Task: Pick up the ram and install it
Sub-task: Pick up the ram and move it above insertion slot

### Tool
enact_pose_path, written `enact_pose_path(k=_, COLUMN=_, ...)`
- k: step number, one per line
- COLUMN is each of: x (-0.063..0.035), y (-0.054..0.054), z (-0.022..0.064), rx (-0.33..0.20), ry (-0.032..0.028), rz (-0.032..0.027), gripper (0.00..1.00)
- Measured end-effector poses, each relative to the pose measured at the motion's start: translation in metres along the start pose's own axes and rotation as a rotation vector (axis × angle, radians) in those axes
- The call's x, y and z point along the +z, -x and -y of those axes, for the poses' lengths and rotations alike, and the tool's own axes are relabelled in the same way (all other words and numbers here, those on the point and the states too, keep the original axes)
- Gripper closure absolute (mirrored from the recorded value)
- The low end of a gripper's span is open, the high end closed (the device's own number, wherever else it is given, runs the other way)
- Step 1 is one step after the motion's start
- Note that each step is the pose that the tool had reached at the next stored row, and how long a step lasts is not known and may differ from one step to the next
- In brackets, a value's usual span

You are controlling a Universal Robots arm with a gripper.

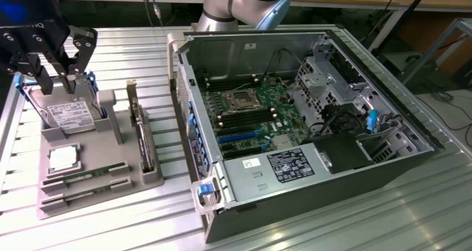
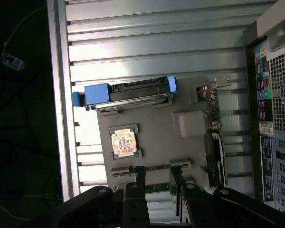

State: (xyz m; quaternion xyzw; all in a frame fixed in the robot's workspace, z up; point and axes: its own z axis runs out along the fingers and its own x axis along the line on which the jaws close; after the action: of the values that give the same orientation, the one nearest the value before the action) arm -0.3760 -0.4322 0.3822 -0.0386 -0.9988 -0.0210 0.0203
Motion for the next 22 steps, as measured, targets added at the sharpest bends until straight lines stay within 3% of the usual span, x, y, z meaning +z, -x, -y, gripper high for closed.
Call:
enact_pose_path(k=4, x=0.0, y=0.0, z=0.0, rx=-0.005, ry=-0.0002, rz=-0.0002, gripper=0.66)
enact_pose_path(k=13, x=0.0001, y=0.0, z=0.0002, rx=-0.113, ry=-0.0048, rz=-0.0046, gripper=0.66)
enact_pose_path(k=22, x=0.0002, y=0.0, z=0.0003, rx=-0.265, ry=-0.0112, rz=-0.0108, gripper=0.66)
